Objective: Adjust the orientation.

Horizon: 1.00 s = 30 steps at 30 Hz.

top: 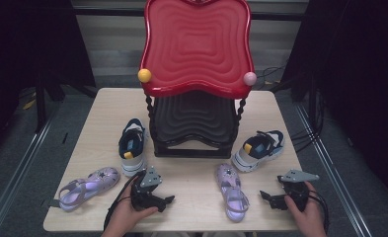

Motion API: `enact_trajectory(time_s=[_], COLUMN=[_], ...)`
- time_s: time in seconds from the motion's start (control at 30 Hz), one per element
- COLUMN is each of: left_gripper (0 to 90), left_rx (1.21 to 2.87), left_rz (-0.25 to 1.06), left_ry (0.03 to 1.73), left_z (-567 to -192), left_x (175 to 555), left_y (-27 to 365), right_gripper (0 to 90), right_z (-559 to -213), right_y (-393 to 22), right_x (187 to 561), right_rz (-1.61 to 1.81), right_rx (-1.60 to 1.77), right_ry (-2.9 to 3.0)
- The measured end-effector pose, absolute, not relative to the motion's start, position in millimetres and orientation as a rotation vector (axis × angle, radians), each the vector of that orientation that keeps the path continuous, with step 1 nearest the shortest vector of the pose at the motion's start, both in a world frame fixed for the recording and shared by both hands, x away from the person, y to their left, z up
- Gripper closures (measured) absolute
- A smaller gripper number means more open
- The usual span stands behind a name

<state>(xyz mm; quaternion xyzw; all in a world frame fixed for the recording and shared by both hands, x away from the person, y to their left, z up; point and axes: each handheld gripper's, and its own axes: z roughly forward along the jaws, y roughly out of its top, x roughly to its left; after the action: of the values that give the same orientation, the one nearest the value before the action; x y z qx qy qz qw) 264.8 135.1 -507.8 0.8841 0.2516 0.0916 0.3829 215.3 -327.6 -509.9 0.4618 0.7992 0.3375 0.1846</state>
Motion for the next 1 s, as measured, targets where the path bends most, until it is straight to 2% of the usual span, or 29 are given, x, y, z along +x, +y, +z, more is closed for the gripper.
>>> enact_trajectory(time_s=[0.6,1.0], left_gripper=[12.9,19.0], left_rx=[2.261,2.303], left_rz=[0.240,0.170], left_ry=[0.643,0.623], left_z=[-507,-485], left_x=[263,256], left_y=[136,135], right_gripper=[8.3,8.3], right_z=[-510,-510], right_y=[-328,-328], right_x=[216,217], right_rz=[0.958,0.956], right_rx=[1.290,1.293], right_ry=[2.257,2.260])
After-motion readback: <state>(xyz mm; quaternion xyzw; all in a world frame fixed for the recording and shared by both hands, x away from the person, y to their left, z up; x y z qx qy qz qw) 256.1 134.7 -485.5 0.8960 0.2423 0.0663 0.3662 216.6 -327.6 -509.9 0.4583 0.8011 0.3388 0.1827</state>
